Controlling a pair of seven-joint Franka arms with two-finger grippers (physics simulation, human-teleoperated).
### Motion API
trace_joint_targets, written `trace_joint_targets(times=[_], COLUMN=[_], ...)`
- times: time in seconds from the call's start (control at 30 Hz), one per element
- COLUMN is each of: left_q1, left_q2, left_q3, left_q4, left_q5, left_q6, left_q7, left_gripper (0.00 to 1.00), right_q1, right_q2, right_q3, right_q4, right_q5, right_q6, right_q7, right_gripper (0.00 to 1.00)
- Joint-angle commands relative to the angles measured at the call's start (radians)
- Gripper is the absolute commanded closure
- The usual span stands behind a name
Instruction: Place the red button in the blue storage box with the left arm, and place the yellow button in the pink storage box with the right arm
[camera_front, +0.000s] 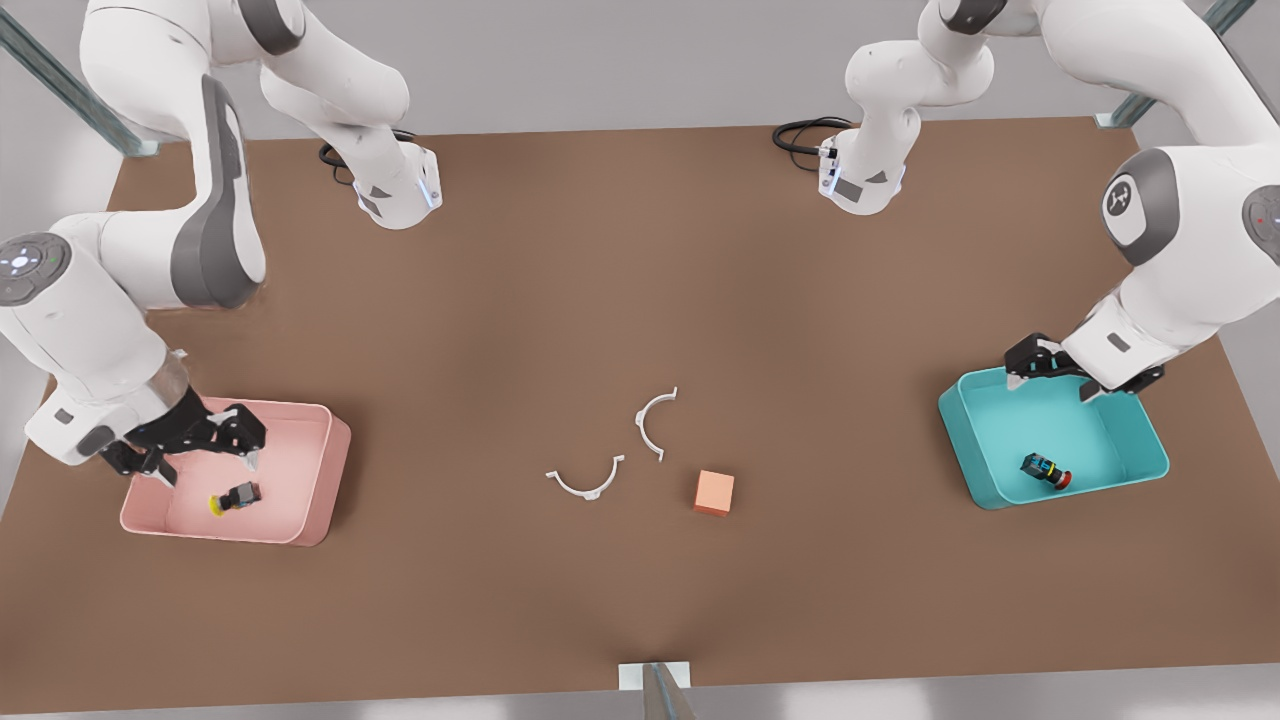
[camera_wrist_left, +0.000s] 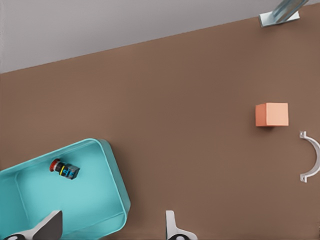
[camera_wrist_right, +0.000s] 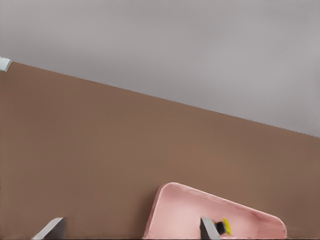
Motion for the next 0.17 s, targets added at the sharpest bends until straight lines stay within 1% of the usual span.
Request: trace_joint_targets(times=[0.0, 0.1, 0.13], left_q1=[0.0, 0.0, 0.0], left_q2=[-0.001, -0.001, -0.001], left_q3=[-0.001, -0.001, -0.001], left_q4=[0.004, 0.002, 0.003], left_q5=[0.004, 0.004, 0.004], left_q6=[-0.027, -0.029, -0.029], left_q7=[-0.228, -0.228, -0.228], left_gripper=[0.0, 0.0, 0.0], right_q1=[0.113, 0.138, 0.144], right_q2=[-0.048, -0.037, -0.02], right_q3=[-0.136, -0.19, -0.187], right_q4=[-0.044, -0.015, -0.015], right_q5=[0.035, 0.092, 0.092], right_q6=[-0.233, -0.276, -0.276], right_q7=[0.134, 0.18, 0.183], right_gripper=[0.0, 0.0, 0.0])
